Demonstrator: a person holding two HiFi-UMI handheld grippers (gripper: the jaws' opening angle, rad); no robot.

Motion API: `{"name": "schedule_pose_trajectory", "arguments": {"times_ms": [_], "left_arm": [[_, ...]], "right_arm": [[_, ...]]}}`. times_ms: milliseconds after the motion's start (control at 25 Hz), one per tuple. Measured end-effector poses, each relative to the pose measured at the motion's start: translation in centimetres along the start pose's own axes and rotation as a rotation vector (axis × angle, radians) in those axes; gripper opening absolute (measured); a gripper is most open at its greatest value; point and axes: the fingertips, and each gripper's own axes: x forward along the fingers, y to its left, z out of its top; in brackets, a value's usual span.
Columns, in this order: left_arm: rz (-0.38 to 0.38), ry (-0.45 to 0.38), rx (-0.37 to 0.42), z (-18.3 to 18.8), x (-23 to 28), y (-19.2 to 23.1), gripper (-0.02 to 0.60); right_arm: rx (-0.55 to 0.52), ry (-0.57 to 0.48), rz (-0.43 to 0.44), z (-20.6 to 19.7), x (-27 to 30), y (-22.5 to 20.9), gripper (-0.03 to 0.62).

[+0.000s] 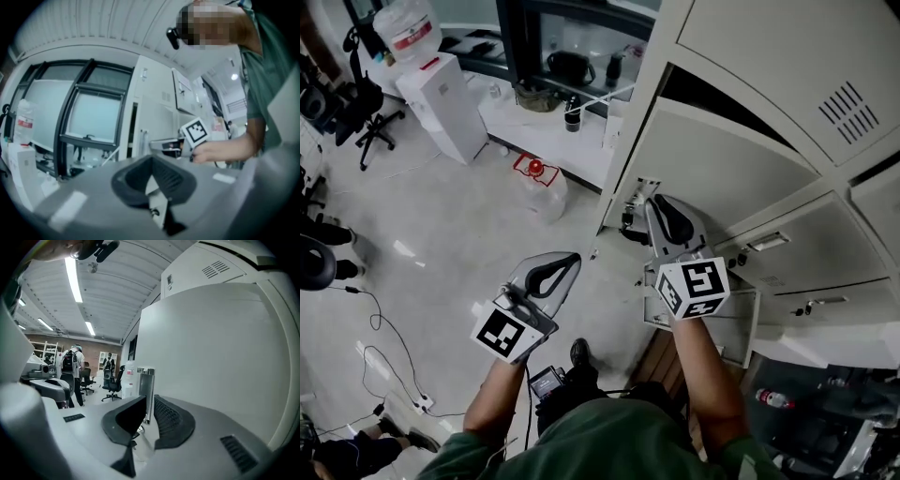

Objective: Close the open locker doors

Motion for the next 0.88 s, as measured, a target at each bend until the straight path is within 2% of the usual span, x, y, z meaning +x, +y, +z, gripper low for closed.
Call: {"name": "schedule_pose_trajectory", "arguments": {"times_ms": [440, 520, 720, 880], "left_arm": [[-0.025, 0.01, -0.016, -0.7, 2.1, 1.2, 0.002], [-0.038, 0.011, -0.012, -0.8, 2.7, 1.0, 0.002], [-0.077, 0.011, 0.002, -0.6, 4.1, -0.4, 0.002], [-0.107, 0.005, 0.014, 0.2, 4.9, -2.2, 0.002]], "right_arm": [[0.011, 0.016, -0.139, -0.9, 2.9, -5.7, 0.05], [0.01, 0.011, -0.128, -0.8, 3.1, -6.2, 0.007], [0.01, 0.017, -0.105, -0.8, 3.0, -6.1, 0.008], [0.013, -0.005, -0.094, -0.1, 0.7, -5.9, 0.008]]}}
